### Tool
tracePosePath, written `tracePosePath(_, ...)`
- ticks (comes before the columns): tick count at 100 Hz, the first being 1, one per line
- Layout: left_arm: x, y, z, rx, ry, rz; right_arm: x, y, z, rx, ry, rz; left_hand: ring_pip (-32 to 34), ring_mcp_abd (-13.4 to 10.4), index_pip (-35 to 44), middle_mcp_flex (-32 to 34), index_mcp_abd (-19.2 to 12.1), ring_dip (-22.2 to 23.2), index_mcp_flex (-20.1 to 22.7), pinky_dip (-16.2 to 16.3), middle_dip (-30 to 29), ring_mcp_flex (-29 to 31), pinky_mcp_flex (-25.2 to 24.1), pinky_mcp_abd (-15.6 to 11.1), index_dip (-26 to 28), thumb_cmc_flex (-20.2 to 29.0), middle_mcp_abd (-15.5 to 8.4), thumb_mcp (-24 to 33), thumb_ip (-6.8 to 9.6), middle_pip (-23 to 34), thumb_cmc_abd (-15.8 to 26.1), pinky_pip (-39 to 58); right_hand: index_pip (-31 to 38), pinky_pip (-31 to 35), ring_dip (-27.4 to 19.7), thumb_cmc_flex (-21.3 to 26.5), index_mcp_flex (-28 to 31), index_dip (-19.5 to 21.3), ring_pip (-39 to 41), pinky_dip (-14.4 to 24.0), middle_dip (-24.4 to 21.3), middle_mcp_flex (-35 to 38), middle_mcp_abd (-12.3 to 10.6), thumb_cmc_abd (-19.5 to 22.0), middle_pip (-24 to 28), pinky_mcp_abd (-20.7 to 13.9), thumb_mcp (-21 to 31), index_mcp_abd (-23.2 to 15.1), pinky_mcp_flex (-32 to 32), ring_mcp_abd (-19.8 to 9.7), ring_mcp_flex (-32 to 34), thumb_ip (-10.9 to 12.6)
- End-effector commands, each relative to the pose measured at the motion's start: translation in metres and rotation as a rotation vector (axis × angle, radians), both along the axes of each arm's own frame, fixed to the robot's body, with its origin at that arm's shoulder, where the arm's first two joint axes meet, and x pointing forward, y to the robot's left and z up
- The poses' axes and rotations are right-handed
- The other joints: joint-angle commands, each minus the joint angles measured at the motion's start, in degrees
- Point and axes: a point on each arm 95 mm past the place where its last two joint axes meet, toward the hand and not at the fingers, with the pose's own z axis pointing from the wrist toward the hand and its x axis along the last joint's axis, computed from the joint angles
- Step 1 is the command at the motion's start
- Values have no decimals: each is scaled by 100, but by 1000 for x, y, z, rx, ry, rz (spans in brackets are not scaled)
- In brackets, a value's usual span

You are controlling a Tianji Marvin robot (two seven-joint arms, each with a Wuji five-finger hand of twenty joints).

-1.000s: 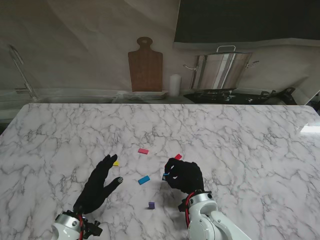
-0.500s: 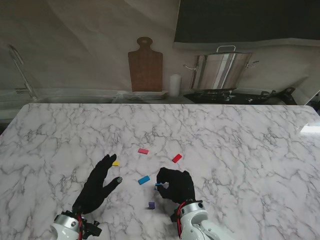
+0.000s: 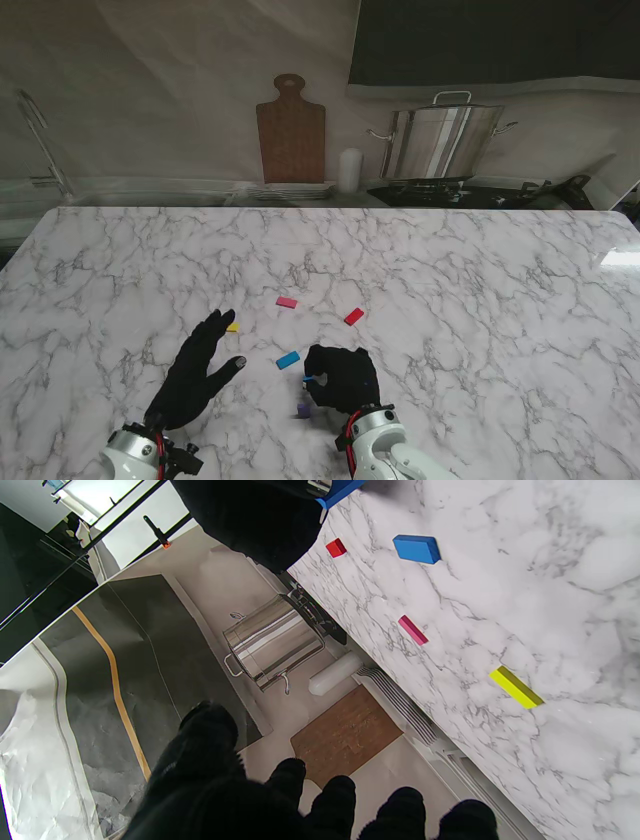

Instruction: Arrange dominoes in a row

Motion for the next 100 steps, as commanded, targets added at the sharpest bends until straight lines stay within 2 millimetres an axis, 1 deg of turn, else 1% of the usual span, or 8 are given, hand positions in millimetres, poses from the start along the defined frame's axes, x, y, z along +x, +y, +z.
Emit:
tracePosePath(1, -2, -3, -1, -1, 11, -16, 0, 1, -2, -3, 7, 7, -53, -24, -88, -127, -27, -101, -151, -13, -85, -160, 20, -21, -106, 127, -49, -10, 4, -37, 52, -77, 383, 97, 90, 134, 39, -49, 94, 102, 28, -111, 2, 88, 166, -85, 146, 6, -103, -17, -140, 152)
tracePosePath(49, -2, -5, -1, -1, 14, -17, 0, 2, -5, -47, 31, 48, -53, -18, -87, -128, -25, -103, -152, -22, -90, -161, 22, -23, -109, 118, -45, -16, 2, -37, 49, -74, 307, 51, 71, 189, 117, -113, 71, 109, 16, -109, 33, 47, 149, -69, 49, -18, -144, -2, -152, 151)
tracePosePath(100, -2, -5, 0, -1, 15, -16, 0, 3, -6, -33, 43, 64, -52, -21, -87, -127, -26, -102, -152, -22, -93, -160, 21, -23, -112, 127, -42, -7, 5, -36, 48, -71, 169, 4, 63, 261, 187, -144, 27, 115, 23, -150, 60, -3, 64, -60, -77, -37, -183, -2, -185, 113)
